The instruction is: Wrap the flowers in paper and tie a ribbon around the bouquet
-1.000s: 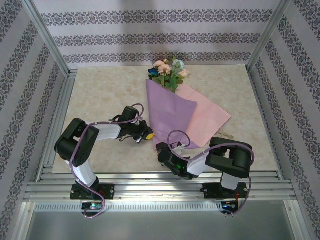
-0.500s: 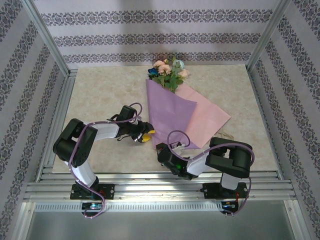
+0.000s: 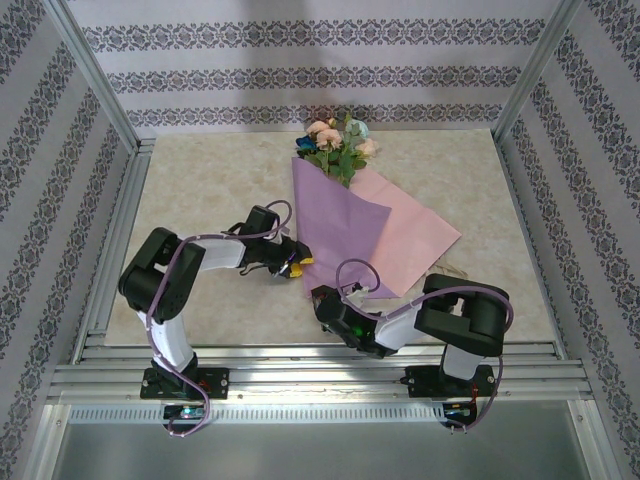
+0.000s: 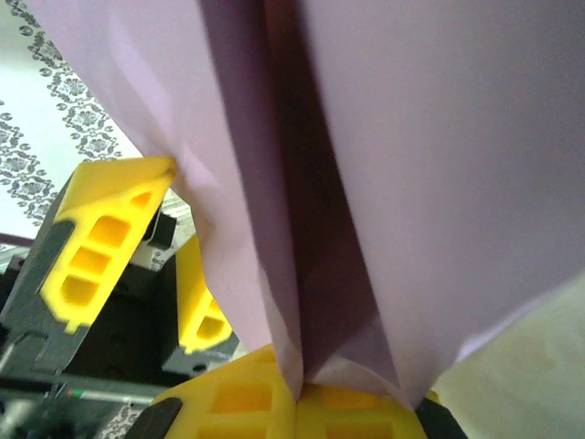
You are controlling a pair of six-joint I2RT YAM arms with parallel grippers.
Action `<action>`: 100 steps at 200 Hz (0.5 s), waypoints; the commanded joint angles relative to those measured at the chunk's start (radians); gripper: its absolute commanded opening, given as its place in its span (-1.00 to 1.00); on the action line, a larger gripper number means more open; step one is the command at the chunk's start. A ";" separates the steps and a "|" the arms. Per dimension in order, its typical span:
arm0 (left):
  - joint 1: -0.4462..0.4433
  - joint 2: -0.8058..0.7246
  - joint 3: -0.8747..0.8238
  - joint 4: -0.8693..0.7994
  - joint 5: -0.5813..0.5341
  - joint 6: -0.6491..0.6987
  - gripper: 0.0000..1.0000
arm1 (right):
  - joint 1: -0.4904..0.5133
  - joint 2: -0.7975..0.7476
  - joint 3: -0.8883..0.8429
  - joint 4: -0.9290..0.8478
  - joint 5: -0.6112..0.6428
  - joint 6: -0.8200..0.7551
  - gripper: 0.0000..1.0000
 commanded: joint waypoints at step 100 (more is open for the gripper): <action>0.058 0.105 0.142 -0.053 -0.057 0.125 -0.66 | -0.047 -0.004 0.015 -0.055 -0.222 0.257 -1.00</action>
